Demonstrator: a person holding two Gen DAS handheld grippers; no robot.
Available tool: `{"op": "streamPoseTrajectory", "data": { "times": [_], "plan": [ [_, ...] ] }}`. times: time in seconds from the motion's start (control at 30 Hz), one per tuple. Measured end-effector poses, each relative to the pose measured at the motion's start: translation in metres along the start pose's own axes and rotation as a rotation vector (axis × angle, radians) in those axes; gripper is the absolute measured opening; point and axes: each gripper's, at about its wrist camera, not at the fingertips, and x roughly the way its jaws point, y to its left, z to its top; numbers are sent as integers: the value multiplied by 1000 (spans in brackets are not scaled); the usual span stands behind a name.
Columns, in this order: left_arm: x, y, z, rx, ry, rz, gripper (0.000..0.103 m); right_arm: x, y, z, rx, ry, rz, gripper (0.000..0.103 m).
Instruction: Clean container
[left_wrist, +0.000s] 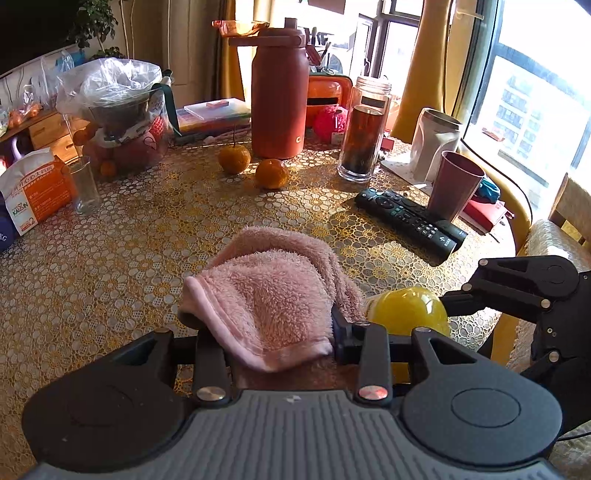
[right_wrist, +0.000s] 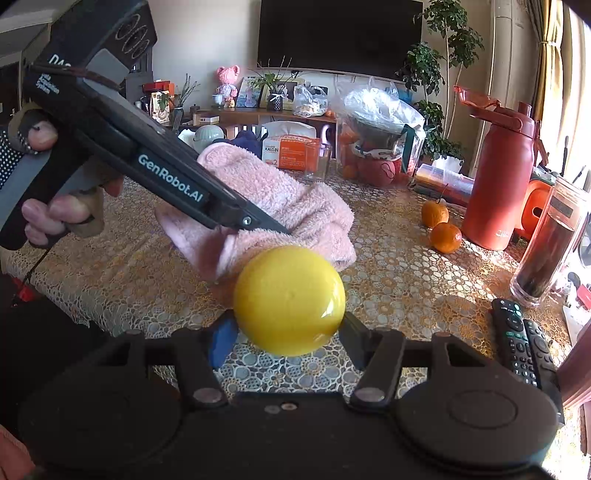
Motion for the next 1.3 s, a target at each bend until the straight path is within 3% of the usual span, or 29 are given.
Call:
{"op": "streamPoseTrajectory", "data": {
  "times": [0.23, 0.77, 1.0, 1.3],
  "plan": [
    [7, 22, -19, -36, 59, 48, 37, 3, -2, 2, -5, 2, 3, 59],
    [-70, -6, -10, 11, -84, -73, 37, 8, 2, 6, -25, 5, -13, 59],
    [-50, -16, -5, 22, -74, -74, 37, 12, 4, 10, -43, 1, -22, 59],
    [-32, 0, 4, -15, -50, -52, 37, 13, -1, 12, -24, -6, -9, 59]
  ]
}}
